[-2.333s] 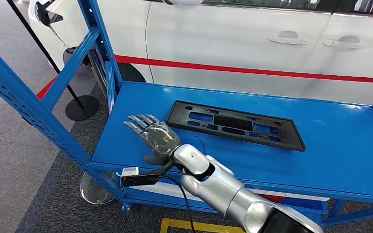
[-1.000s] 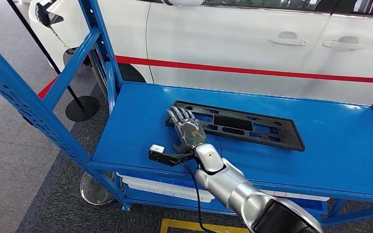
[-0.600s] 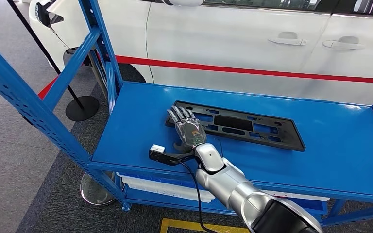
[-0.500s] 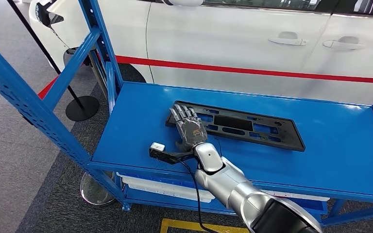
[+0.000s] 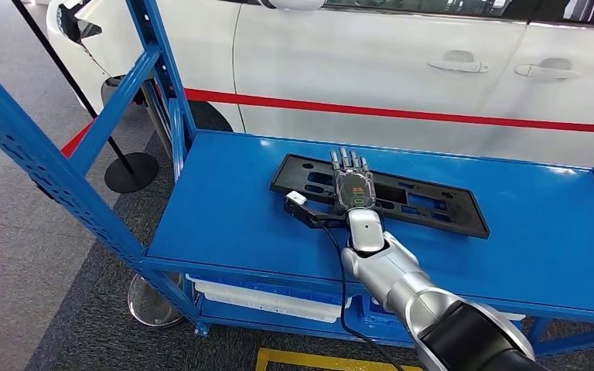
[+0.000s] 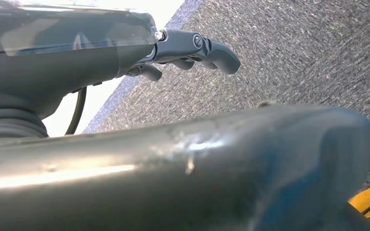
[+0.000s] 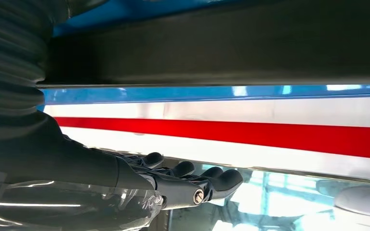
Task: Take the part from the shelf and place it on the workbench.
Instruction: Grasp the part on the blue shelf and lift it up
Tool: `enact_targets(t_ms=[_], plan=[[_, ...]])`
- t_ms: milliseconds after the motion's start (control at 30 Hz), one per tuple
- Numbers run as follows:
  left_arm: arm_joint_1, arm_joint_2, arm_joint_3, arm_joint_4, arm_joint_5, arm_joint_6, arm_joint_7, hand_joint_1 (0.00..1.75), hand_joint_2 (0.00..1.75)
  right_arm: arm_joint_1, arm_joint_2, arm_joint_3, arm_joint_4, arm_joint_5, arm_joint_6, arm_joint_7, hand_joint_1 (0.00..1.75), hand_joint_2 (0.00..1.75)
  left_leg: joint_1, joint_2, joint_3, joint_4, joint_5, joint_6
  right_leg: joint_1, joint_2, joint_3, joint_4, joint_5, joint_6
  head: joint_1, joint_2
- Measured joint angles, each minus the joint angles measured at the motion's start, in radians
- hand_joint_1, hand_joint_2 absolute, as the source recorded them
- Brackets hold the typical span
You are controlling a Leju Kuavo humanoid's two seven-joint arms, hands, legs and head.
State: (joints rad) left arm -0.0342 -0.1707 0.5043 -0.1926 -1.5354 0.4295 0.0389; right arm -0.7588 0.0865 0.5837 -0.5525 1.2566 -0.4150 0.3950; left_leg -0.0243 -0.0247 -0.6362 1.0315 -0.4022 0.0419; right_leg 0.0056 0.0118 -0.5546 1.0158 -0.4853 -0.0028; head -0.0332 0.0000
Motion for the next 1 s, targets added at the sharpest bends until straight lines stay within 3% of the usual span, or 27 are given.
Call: enact_targets(t_ms=[400,600,733,1000], plan=[[0.0,0.002,0.001,0.0,0.001,0.0,0.0,0.0,0.0,-0.005,-0.006,-0.028,0.011,-0.001,0.0,-0.003,0.0,1.75,0.0,0.0,0.0,0.0,0.0,0.0,0.0,0.0,0.0,0.0,0.0,0.0,0.0,0.0],[0.0,0.003,0.005,0.0,0.003,0.005,0.0,0.0,0.0,-0.004,-0.006,-0.057,0.011,-0.004,0.003,-0.042,0.0,1.75,0.0,0.0,0.0,0.0,0.0,0.0,0.0,0.0,0.0,0.0,0.0,0.0,0.0,0.0],[0.0,0.004,0.006,0.0,-0.004,0.008,-0.001,0.0,0.0,-0.003,-0.003,-0.07,0.007,-0.004,0.027,-0.081,1.75,1.75,0.0,0.0,0.0,0.0,0.0,0.0,0.0,0.0,0.001,0.0,0.0,0.0,0.0,0.0],[0.0,0.005,0.007,0.0,-0.006,0.017,-0.008,0.0,0.0,0.014,0.014,-0.083,-0.019,-0.043,0.016,-0.172,1.75,1.75,0.0,0.0,0.0,0.0,0.0,0.0,0.0,0.0,0.001,0.0,0.0,0.0,0.0,0.0]])
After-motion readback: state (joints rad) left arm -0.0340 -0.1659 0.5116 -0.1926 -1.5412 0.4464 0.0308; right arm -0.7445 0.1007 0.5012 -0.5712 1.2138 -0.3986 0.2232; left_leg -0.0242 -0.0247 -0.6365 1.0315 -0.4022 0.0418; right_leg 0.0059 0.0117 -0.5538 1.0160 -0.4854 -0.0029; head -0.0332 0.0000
